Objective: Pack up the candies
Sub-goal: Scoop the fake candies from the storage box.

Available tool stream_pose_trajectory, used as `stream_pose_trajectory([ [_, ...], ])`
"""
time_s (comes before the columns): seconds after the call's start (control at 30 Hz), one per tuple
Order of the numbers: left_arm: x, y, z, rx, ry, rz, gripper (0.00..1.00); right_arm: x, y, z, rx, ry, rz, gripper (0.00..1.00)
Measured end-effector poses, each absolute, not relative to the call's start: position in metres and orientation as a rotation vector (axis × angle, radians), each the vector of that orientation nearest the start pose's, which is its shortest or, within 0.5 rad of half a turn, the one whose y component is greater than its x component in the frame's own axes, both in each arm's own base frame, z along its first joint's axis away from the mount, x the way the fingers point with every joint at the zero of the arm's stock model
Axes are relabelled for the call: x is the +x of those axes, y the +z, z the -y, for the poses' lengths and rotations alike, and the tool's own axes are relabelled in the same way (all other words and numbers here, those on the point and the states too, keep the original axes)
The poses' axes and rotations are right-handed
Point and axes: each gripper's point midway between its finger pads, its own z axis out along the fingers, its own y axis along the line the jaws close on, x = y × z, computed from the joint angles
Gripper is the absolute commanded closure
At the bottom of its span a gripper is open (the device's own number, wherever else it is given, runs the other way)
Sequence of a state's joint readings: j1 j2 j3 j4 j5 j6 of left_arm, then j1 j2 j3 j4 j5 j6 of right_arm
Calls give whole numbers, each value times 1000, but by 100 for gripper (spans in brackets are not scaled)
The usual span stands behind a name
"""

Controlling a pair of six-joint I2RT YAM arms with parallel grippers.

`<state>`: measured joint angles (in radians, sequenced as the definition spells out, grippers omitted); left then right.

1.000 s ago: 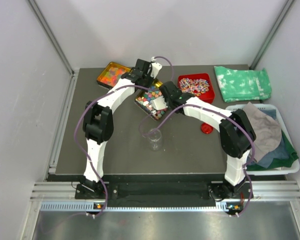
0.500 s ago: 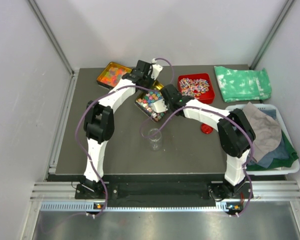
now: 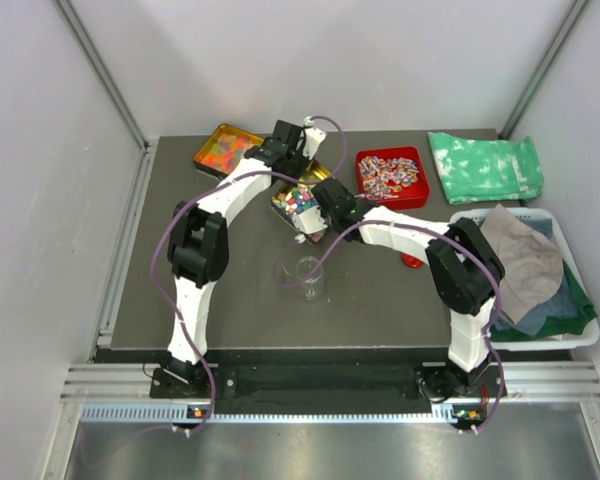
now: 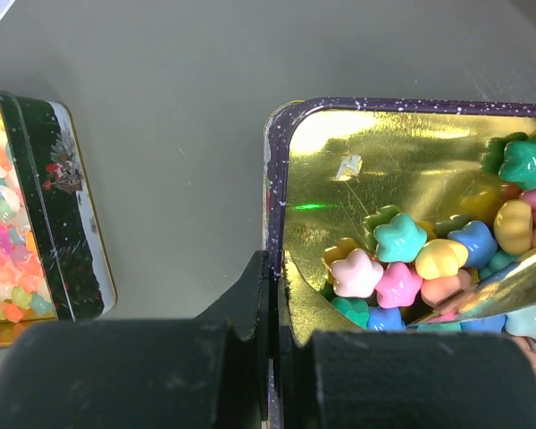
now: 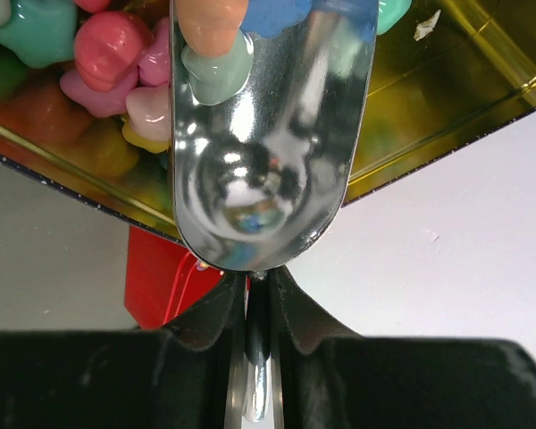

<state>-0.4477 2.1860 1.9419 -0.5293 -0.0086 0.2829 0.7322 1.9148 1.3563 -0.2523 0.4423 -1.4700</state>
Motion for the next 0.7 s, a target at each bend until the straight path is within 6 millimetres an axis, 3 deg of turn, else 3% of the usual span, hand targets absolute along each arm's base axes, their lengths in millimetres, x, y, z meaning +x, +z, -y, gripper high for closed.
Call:
stream_pose_trajectory([
  [0.7, 525, 124, 234, 788, -60, -2207, 100, 436, 106, -266, -2025, -730, -1518, 100],
])
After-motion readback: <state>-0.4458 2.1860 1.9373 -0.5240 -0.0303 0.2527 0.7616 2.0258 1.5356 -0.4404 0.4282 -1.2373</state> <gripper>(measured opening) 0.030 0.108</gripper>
